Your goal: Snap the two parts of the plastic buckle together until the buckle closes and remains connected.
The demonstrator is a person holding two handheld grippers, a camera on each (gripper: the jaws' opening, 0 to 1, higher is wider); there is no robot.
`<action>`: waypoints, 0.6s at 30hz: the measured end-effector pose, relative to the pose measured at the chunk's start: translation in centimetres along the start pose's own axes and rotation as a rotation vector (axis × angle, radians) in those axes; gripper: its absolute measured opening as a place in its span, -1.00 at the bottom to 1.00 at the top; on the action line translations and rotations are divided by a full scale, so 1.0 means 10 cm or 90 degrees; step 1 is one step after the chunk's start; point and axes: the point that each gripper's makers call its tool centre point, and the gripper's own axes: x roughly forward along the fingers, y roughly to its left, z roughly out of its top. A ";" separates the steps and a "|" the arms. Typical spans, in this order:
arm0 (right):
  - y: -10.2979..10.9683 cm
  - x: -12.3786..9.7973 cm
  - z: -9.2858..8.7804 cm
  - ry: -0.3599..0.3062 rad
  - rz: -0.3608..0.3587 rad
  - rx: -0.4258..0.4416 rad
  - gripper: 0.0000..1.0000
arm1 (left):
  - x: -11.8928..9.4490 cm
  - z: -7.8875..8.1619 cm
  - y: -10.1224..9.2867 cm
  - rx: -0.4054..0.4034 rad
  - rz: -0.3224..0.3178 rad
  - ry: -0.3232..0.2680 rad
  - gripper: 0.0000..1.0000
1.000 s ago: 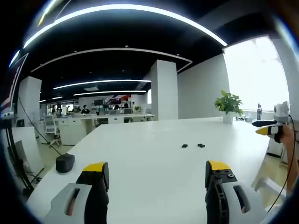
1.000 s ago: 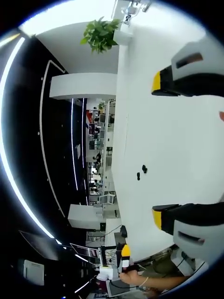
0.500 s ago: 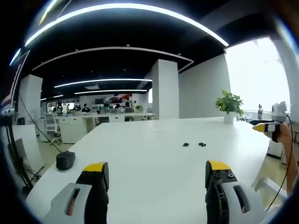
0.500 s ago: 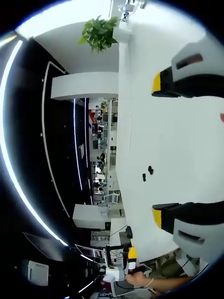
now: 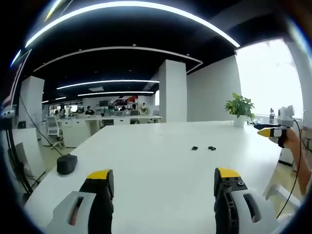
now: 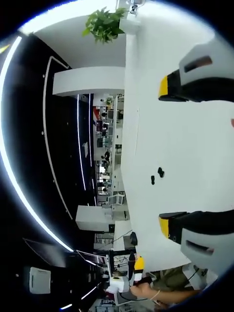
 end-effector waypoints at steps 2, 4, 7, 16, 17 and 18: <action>-0.01 0.06 -0.01 0.000 0.009 0.001 0.89 | 0.01 -0.01 0.00 0.001 -0.002 0.003 0.72; -0.02 0.11 -0.02 -0.001 0.015 0.006 0.87 | 0.02 -0.03 0.00 0.003 -0.003 0.008 0.72; -0.03 0.20 -0.08 0.009 0.028 0.002 0.84 | 0.02 -0.06 0.00 0.002 -0.004 0.011 0.72; -0.01 0.47 -0.20 0.043 0.073 -0.022 0.82 | 0.02 -0.07 0.00 0.001 -0.005 0.013 0.72; -0.01 0.50 -0.22 0.049 0.076 -0.025 0.82 | 0.02 -0.07 0.00 0.001 -0.005 0.012 0.72; -0.02 0.53 -0.23 0.055 0.078 -0.027 0.82 | 0.02 -0.07 0.00 0.001 -0.006 0.012 0.72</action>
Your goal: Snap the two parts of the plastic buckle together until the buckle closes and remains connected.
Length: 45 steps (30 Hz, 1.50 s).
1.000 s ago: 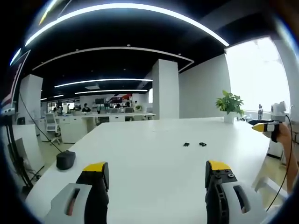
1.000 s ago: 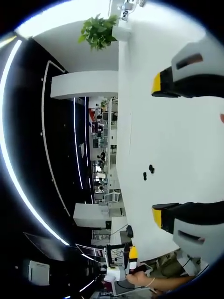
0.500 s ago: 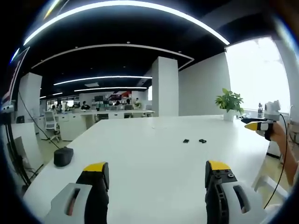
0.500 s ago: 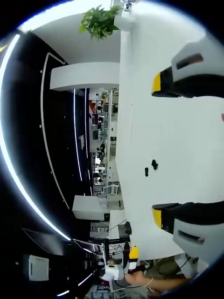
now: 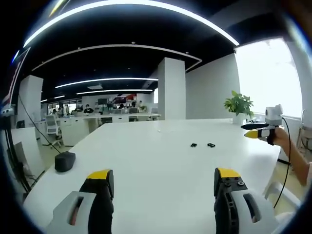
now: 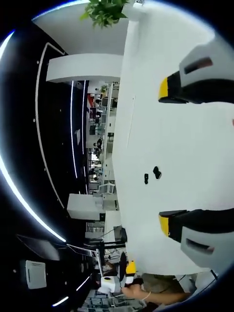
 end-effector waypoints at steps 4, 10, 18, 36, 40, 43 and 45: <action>-0.01 0.08 -0.04 0.017 0.009 -0.001 0.79 | 0.01 0.00 -0.02 0.003 -0.004 0.001 0.72; -0.09 0.21 -0.10 0.029 0.021 0.021 0.74 | 0.03 0.01 -0.05 0.005 -0.012 0.000 0.72; -0.13 0.30 -0.11 0.033 0.025 0.013 0.64 | 0.03 0.01 -0.06 0.005 -0.014 0.000 0.72; -0.26 0.65 -0.19 0.069 0.033 -0.029 0.52 | 0.03 0.02 -0.01 0.001 -0.007 -0.002 0.72; -0.22 0.71 -0.18 0.076 0.044 -0.050 0.51 | 0.04 0.02 -0.02 0.001 -0.009 -0.002 0.72; -0.19 0.76 -0.18 0.074 0.056 -0.051 0.47 | 0.05 0.02 -0.02 0.002 -0.009 -0.001 0.72; -0.16 0.78 -0.20 0.077 0.068 -0.055 0.46 | 0.05 0.01 -0.02 0.002 -0.010 0.000 0.72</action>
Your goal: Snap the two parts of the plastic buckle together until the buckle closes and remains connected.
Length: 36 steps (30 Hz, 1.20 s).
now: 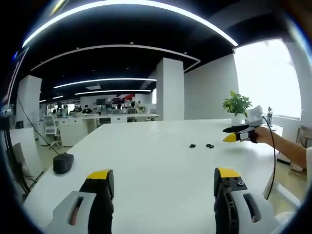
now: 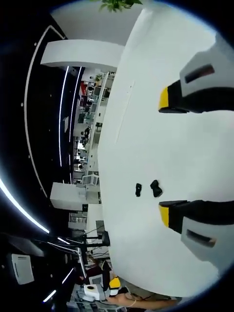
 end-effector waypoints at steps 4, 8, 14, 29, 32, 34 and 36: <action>0.05 0.04 0.01 -0.010 0.012 0.002 0.41 | 0.00 0.00 0.00 -0.001 -0.001 -0.001 0.72; 0.13 0.12 0.01 -0.011 0.029 0.001 0.35 | 0.00 -0.01 -0.01 0.000 -0.002 0.000 0.72; 0.25 0.18 0.01 -0.001 0.048 -0.005 0.28 | -0.01 -0.02 0.01 -0.002 0.000 -0.001 0.72; 0.40 0.28 0.00 0.006 0.077 -0.005 0.18 | -0.03 -0.03 0.03 -0.005 0.003 -0.002 0.72; 0.42 0.28 0.00 0.006 0.079 -0.003 0.18 | -0.01 -0.03 0.00 -0.002 -0.001 0.000 0.72; 0.42 0.27 -0.01 0.006 0.079 0.001 0.18 | 0.00 -0.04 -0.02 -0.001 -0.003 0.001 0.72; 0.42 0.26 -0.01 0.005 0.079 0.003 0.18 | 0.02 -0.05 -0.05 0.000 -0.007 0.004 0.72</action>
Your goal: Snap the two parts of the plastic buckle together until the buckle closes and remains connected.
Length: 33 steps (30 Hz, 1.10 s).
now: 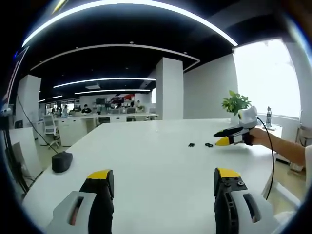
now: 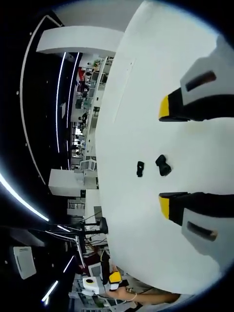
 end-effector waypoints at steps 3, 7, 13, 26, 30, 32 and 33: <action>0.00 -0.01 0.00 0.001 -0.001 -0.001 0.18 | 0.02 -0.01 -0.03 0.002 -0.004 0.002 0.72; 0.03 -0.02 0.00 -0.001 0.000 -0.002 0.18 | 0.03 -0.01 -0.05 0.002 -0.006 0.000 0.71; 0.04 -0.02 0.00 -0.003 0.001 0.001 0.18 | 0.06 0.01 -0.06 -0.003 -0.007 -0.009 0.68; 0.04 0.02 0.07 -0.008 0.007 0.001 0.18 | 0.08 -0.01 -0.05 -0.005 -0.007 -0.006 0.66; 0.04 0.06 0.10 -0.011 0.011 0.002 0.18 | 0.08 0.01 -0.04 -0.007 -0.004 -0.009 0.66; 0.05 0.08 0.11 -0.009 0.011 0.000 0.18 | 0.07 0.01 -0.03 -0.006 -0.004 -0.010 0.66; 0.05 0.09 0.11 -0.008 0.011 0.001 0.18 | 0.07 0.01 -0.03 -0.006 -0.004 -0.010 0.66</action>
